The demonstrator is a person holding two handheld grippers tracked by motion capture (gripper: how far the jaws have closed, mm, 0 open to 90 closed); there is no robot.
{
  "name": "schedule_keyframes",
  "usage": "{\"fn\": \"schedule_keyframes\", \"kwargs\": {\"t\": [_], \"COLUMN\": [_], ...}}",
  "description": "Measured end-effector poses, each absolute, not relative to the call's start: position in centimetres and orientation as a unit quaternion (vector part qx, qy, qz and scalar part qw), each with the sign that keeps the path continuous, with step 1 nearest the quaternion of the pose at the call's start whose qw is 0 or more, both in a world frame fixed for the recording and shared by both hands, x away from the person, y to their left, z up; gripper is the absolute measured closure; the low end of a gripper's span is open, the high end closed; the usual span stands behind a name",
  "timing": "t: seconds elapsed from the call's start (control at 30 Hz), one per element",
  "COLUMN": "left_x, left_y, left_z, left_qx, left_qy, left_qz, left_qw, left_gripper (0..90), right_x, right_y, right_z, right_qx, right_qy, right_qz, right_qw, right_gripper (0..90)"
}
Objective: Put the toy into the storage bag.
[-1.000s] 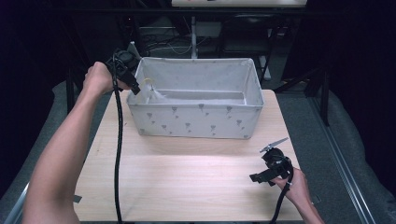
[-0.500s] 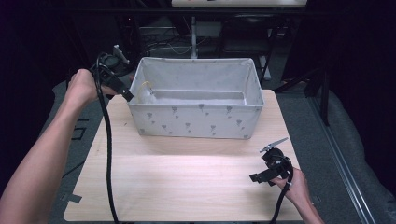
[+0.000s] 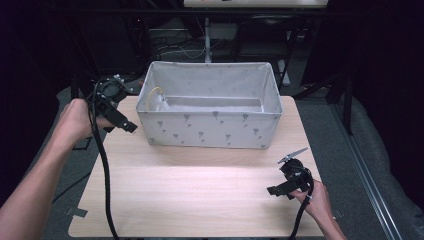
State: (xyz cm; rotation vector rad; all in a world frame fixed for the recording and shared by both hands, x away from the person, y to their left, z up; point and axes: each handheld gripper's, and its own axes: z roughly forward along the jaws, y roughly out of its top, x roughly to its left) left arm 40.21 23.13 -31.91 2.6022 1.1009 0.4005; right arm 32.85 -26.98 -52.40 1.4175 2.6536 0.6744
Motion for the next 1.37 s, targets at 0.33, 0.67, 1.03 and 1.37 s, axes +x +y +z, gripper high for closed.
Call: {"fn": "schedule_keyframes", "kwargs": {"t": [0.33,0.67,1.03,1.37], "left_x": [36.5,33.8,31.6,31.1], "left_y": [23.5,24.0,25.1,26.1], "left_z": [-35.4,-40.2,-47.2,-50.8], "left_qx": [0.912,0.913,0.900,0.891], "left_qy": [0.369,0.374,0.405,0.425], "left_qz": [0.129,0.105,0.089,0.077], "left_qw": [0.129,0.127,0.132,0.137], "left_gripper": [1.5,0.5,0.4,0.2], "right_x": [32.8,32.8,32.8,32.8], "right_y": [-26.9,-26.8,-26.8,-26.7], "right_z": [-52.4,-52.5,-52.5,-52.6], "right_qx": [0.459,0.460,0.454,0.457], "right_qy": [0.862,0.860,0.865,0.863], "right_qz": [0.214,0.217,0.211,0.211], "right_qw": [0.034,0.033,0.031,0.031], "right_gripper": [8.5,8.5,8.6,8.5]}}
